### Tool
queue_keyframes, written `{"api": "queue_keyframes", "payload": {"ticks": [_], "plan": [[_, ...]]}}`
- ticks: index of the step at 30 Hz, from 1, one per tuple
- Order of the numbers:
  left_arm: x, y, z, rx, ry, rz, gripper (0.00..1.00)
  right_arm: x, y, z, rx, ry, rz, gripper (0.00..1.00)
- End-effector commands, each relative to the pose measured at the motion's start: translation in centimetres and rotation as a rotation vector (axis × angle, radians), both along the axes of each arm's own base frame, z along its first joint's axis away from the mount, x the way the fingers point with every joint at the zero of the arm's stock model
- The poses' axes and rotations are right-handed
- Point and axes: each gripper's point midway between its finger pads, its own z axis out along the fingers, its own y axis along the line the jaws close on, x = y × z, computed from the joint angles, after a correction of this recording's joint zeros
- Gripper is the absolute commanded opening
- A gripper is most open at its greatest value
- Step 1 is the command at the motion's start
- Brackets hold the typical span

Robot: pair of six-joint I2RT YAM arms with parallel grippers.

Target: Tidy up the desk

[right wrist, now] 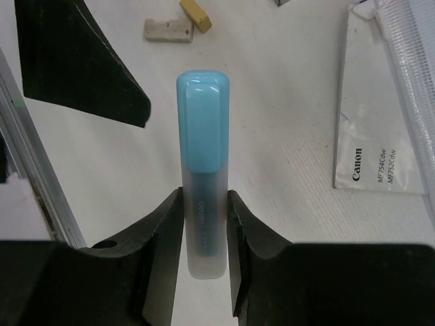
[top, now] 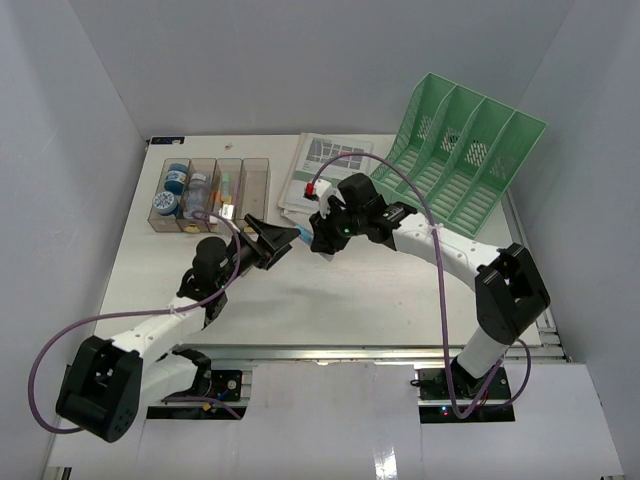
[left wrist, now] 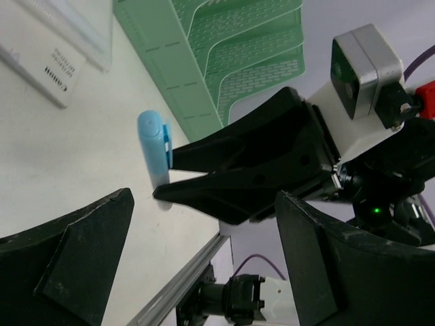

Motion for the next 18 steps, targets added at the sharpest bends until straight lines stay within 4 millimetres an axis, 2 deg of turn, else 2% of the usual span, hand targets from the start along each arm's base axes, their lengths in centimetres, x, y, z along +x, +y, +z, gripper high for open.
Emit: {"api": "queue_keyframes", "payload": {"ticks": [1, 8, 13, 18], "plan": [[2.7, -0.9, 3.1, 0.016, -0.092, 0.062, 0.91, 1.5, 1.8, 6.2, 0.158, -0.068, -0.090, 0.10], [4.1, -2.2, 1.8, 0.105, -0.032, 0.075, 0.82, 1.0, 2.1, 8.7, 0.223, -0.073, -0.084, 0.12], [4.8, -2.3, 2.0, 0.128, -0.031, 0.091, 0.77, 0.2, 2.2, 11.1, 0.277, -0.086, -0.058, 0.13], [5.4, -3.2, 2.9, 0.144, -0.050, 0.075, 0.67, -0.7, 2.0, 11.2, 0.295, -0.079, -0.031, 0.15]]}}
